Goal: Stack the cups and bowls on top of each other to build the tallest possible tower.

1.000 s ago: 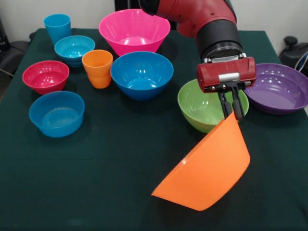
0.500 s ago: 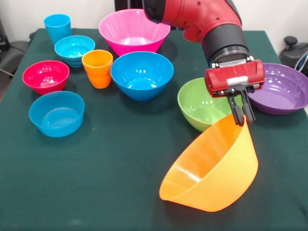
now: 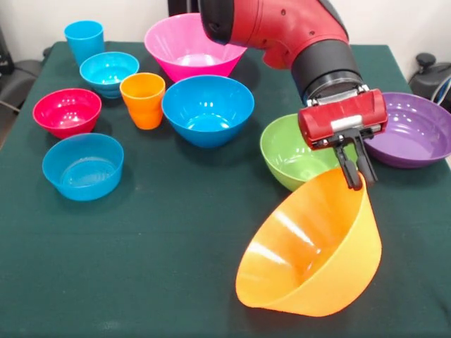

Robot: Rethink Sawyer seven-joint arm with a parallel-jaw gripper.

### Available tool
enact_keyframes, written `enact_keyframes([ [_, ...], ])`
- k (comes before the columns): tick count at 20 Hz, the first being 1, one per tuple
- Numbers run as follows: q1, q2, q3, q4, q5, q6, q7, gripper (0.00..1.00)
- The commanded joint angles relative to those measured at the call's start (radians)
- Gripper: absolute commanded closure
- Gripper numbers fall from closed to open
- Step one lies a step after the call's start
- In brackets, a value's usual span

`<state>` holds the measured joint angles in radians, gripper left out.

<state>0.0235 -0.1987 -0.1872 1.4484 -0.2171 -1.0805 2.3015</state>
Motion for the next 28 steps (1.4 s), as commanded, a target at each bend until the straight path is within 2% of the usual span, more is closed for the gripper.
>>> enact_keyframes([
  [1, -0.055, 0.014, 0.192, -0.076, -0.112, 0.147, 0.277, 1.0],
  [11, -0.071, -0.021, 0.246, -0.037, -0.125, 0.221, 0.309, 1.0],
  [21, -0.051, -0.083, 0.237, 0.071, -0.046, 0.209, 0.273, 1.0],
  [28, -0.068, -0.103, 0.256, 0.093, -0.05, 0.232, 0.284, 1.0],
])
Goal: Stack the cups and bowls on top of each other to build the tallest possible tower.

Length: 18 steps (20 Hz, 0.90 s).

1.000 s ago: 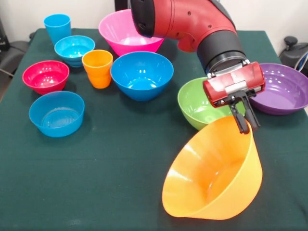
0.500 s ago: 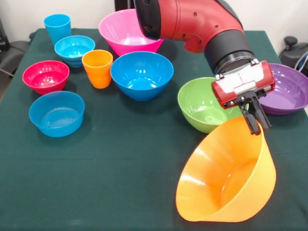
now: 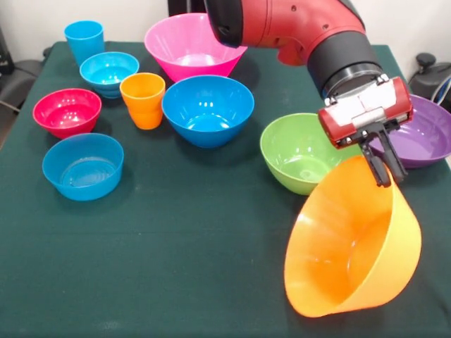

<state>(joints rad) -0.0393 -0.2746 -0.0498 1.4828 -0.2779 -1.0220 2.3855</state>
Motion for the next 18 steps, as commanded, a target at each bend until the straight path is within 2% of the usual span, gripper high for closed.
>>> enact_keyframes([
  [1, -0.012, -0.029, 0.124, 0.059, 0.004, 0.179, 0.206, 1.0],
  [5, -0.026, -0.043, 0.134, 0.08, 0.002, 0.183, 0.216, 1.0],
  [8, -0.04, -0.023, 0.159, 0.095, 0.02, 0.166, 0.238, 1.0],
  [10, -0.061, -0.007, 0.183, 0.099, 0.009, 0.173, 0.263, 1.0],
  [18, -0.156, 0.118, 0.278, 0.058, -0.022, 0.204, 0.314, 1.0],
])
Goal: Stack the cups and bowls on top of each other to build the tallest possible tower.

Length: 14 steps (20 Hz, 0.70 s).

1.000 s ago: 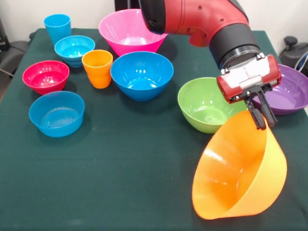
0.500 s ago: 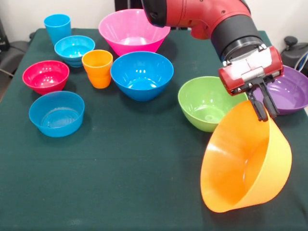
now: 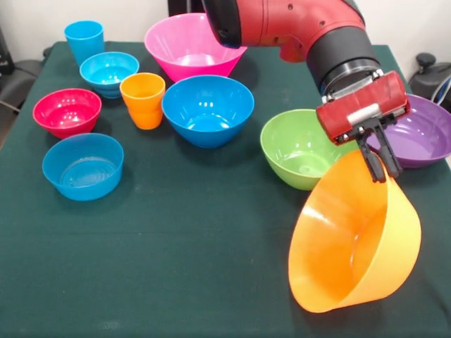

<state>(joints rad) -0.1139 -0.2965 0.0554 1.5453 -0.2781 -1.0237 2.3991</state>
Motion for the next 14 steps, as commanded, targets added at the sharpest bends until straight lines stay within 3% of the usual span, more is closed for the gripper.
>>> enact_keyframes([
  [1, -0.093, 0.153, 0.184, -0.009, -0.026, 0.208, 0.307, 1.0],
  [5, -0.139, 0.208, 0.231, -0.04, -0.064, 0.237, 0.342, 1.0],
  [14, -0.198, 0.205, 0.314, -0.024, -0.085, 0.332, 0.38, 1.0],
])
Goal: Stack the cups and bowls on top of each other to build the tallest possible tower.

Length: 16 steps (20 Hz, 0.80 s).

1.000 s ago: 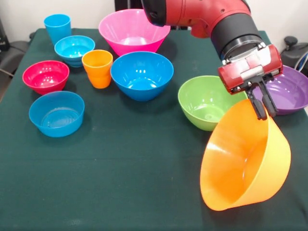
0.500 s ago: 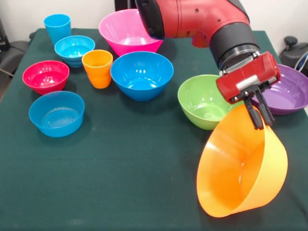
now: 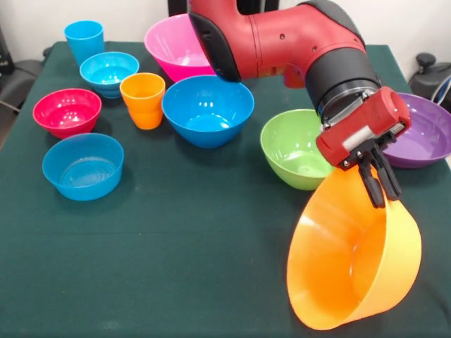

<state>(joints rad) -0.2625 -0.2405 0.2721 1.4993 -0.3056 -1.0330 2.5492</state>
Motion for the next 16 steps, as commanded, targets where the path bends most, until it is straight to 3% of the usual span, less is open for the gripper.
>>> enact_keyframes([
  [1, -0.054, 0.149, 0.103, 0.025, -0.056, 0.349, 0.229, 1.0],
  [10, -0.085, 0.129, 0.138, 0.055, -0.036, 0.425, 0.185, 1.0],
  [16, -0.106, 0.105, 0.147, 0.056, -0.064, 0.481, 0.145, 1.0],
])
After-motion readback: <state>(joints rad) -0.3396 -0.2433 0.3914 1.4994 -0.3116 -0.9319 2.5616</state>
